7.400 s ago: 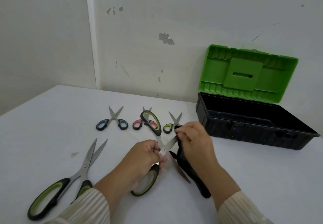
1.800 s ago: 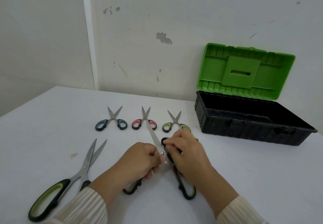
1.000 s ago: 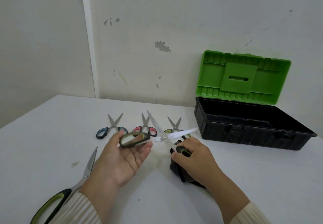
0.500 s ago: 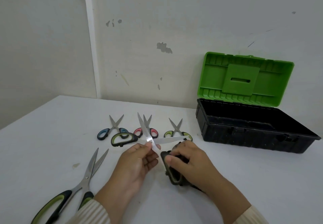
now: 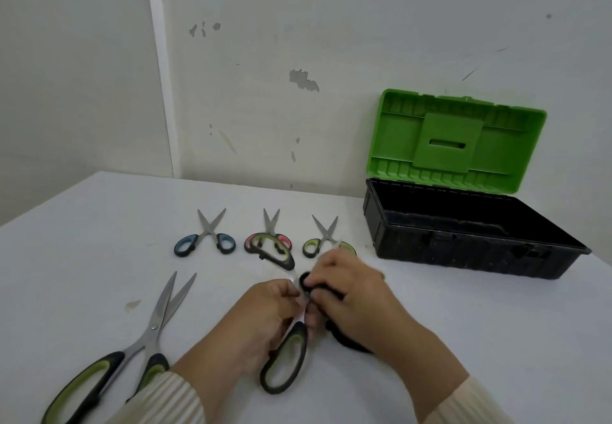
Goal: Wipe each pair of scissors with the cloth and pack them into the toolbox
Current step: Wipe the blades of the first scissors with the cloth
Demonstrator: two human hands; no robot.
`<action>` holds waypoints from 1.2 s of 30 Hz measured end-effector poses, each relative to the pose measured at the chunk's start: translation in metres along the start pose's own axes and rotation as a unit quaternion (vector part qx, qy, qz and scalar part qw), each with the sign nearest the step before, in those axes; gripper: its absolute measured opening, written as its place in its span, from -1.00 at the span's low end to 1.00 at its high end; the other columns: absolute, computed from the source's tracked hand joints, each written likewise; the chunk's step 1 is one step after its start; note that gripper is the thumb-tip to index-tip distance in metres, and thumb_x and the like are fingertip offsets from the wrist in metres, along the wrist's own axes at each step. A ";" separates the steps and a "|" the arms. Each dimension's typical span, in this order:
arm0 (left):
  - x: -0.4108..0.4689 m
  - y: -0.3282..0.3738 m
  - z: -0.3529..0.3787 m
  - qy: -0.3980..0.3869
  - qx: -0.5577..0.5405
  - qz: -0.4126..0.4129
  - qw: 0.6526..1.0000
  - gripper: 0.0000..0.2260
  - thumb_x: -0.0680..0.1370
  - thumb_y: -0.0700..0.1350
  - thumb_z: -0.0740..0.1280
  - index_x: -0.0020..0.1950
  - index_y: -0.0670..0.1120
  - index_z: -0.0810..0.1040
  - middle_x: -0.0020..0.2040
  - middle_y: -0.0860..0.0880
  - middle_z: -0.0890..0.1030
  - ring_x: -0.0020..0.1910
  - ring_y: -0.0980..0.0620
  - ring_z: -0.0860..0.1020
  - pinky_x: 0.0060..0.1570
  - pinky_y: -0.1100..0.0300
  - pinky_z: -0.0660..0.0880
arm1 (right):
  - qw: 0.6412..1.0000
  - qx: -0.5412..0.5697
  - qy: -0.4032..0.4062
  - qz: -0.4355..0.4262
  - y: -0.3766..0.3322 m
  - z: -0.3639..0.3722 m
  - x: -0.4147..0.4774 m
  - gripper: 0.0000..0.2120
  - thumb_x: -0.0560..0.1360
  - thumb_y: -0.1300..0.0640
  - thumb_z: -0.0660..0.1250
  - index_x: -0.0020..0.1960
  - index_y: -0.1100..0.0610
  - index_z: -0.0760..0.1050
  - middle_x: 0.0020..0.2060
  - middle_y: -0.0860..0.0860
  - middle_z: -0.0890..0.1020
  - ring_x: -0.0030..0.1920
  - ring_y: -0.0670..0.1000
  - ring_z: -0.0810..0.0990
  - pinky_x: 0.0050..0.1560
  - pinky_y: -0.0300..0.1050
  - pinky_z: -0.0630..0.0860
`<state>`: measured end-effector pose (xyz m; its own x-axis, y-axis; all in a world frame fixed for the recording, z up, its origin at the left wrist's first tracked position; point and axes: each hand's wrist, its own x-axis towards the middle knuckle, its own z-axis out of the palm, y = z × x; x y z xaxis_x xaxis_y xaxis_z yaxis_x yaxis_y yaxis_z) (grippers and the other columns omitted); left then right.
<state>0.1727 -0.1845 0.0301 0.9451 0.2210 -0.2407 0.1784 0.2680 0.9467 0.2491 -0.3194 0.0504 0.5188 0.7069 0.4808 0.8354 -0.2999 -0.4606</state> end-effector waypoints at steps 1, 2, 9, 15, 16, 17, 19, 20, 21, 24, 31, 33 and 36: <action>-0.001 -0.001 0.001 0.006 0.038 0.015 0.999 -0.88 0.51 -0.42 0.20 -0.16 -0.28 0.49 -0.36 -0.20 0.58 -0.37 -0.10 0.53 -0.28 0.12 0.50 | 0.999 0.001 -0.037 0.001 -0.001 0.005 0.001 -0.86 0.46 0.23 0.31 -0.02 0.16 0.61 -0.10 -0.15 0.44 -0.17 -0.32 0.46 -0.10 -0.57 0.31; -0.001 -0.001 0.001 0.012 0.068 0.028 0.997 -0.89 0.51 -0.40 0.21 -0.16 -0.27 0.49 -0.37 -0.18 0.58 -0.37 -0.09 0.52 -0.25 0.10 0.47 | 0.999 0.003 -0.040 0.015 0.001 0.007 0.003 -0.85 0.48 0.25 0.30 -0.01 0.18 0.60 -0.09 -0.13 0.43 -0.20 -0.36 0.44 -0.13 -0.57 0.31; 0.005 -0.004 -0.001 0.017 0.118 0.048 0.992 -0.85 0.52 -0.35 0.24 -0.22 -0.23 0.51 -0.43 -0.12 0.59 -0.39 -0.04 0.52 -0.31 0.18 0.43 | 0.999 -0.033 -0.033 0.022 0.002 0.014 0.003 -0.87 0.48 0.31 0.29 -0.01 0.27 0.57 -0.21 -0.09 0.46 -0.34 -0.23 0.50 -0.27 -0.48 0.40; 0.006 -0.004 -0.001 0.020 0.135 0.061 0.989 -0.87 0.52 -0.33 0.26 -0.22 -0.27 0.54 -0.43 -0.11 0.59 -0.37 -0.03 0.52 -0.23 0.15 0.42 | 0.998 -0.045 -0.033 0.013 -0.007 0.011 0.005 -0.83 0.49 0.26 0.24 -0.01 0.21 0.59 -0.04 0.09 0.54 -0.12 -0.04 0.49 -0.13 -0.39 0.37; 0.006 -0.004 -0.001 0.022 0.139 0.059 0.988 -0.84 0.50 -0.35 0.25 -0.27 -0.22 0.52 -0.43 -0.11 0.59 -0.37 -0.03 0.52 -0.24 0.16 0.41 | 0.998 -0.035 -0.043 0.015 -0.008 0.012 0.004 -0.83 0.49 0.24 0.24 -0.02 0.19 0.60 -0.06 0.08 0.54 -0.11 -0.03 0.49 -0.11 -0.34 0.37; 0.006 -0.004 -0.001 0.026 0.144 0.061 0.987 -0.82 0.50 -0.36 0.25 -0.28 -0.20 0.51 -0.44 -0.10 0.59 -0.36 -0.03 0.51 -0.25 0.18 0.41 | 0.998 -0.024 -0.040 0.030 -0.008 0.010 0.005 -0.84 0.49 0.24 0.26 -0.04 0.17 0.62 -0.11 0.03 0.53 -0.13 -0.08 0.48 -0.12 -0.40 0.35; 0.006 -0.004 -0.001 0.025 0.153 0.070 0.986 -0.87 0.51 -0.34 0.25 -0.22 -0.27 0.53 -0.43 -0.10 0.58 -0.34 -0.04 0.51 -0.21 0.17 0.42 | 0.996 -0.023 0.015 0.083 0.003 0.006 0.009 -0.85 0.46 0.28 0.31 -0.07 0.16 0.65 -0.18 -0.10 0.47 -0.20 -0.25 0.48 -0.15 -0.55 0.31; 0.006 -0.004 -0.001 0.022 0.156 0.073 0.985 -0.89 0.51 -0.33 0.25 -0.19 -0.30 0.53 -0.42 -0.11 0.58 -0.34 -0.05 0.50 -0.17 0.13 0.43 | 0.994 -0.027 0.042 0.095 0.006 0.005 0.010 -0.85 0.44 0.32 0.33 -0.08 0.17 0.65 -0.20 -0.14 0.44 -0.20 -0.33 0.47 -0.15 -0.59 0.30; 0.006 -0.004 -0.001 0.021 0.157 0.074 0.985 -0.89 0.51 -0.32 0.25 -0.19 -0.30 0.53 -0.41 -0.12 0.59 -0.33 -0.06 0.50 -0.16 0.09 0.42 | 0.994 -0.032 0.045 0.098 0.006 0.005 0.010 -0.84 0.43 0.34 0.33 -0.08 0.19 0.65 -0.20 -0.14 0.44 -0.22 -0.37 0.46 -0.16 -0.59 0.31; 0.008 -0.004 -0.003 0.020 0.143 0.073 0.987 -0.86 0.50 -0.37 0.23 -0.23 -0.24 0.52 -0.40 -0.15 0.58 -0.32 -0.08 0.49 -0.18 0.05 0.41 | 0.998 -0.030 -0.027 0.048 -0.003 0.015 0.000 -0.87 0.47 0.31 0.29 -0.05 0.28 0.60 -0.22 -0.06 0.51 -0.32 -0.27 0.46 -0.24 -0.53 0.34; 0.005 -0.005 -0.003 0.005 0.150 0.066 0.987 -0.80 0.52 -0.36 0.24 -0.25 -0.24 0.58 -0.34 -0.19 0.61 -0.39 -0.05 0.51 -0.21 0.09 0.48 | 0.959 -0.046 0.194 0.200 0.031 -0.019 0.010 -0.87 0.43 0.28 0.35 -0.10 0.14 0.65 -0.15 -0.05 0.49 -0.14 -0.13 0.49 -0.11 -0.70 0.19; 0.006 -0.004 -0.006 0.000 0.143 0.057 0.988 -0.72 0.52 -0.35 0.24 -0.33 -0.14 0.60 -0.32 -0.21 0.62 -0.37 -0.07 0.51 -0.18 0.07 0.48 | 0.942 -0.043 0.236 0.235 0.035 -0.031 0.003 -0.87 0.45 0.23 0.33 -0.07 0.08 0.63 -0.11 -0.04 0.53 -0.07 -0.08 0.50 -0.11 -0.69 0.19; 0.007 -0.004 -0.008 0.001 0.163 0.058 0.985 -0.79 0.51 -0.30 0.26 -0.26 -0.18 0.64 -0.35 -0.16 0.62 -0.33 -0.06 0.51 -0.12 0.05 0.44 | 0.946 -0.040 0.266 0.180 0.015 -0.035 0.003 -0.88 0.44 0.23 0.35 -0.09 0.08 0.64 -0.11 -0.01 0.57 -0.11 -0.20 0.45 -0.07 -0.66 0.21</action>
<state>0.1766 -0.1764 0.0224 0.9638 0.2341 -0.1273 0.1481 -0.0734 0.9862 0.2699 -0.3443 0.0711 0.7725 0.1346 0.6206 0.5875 -0.5224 -0.6180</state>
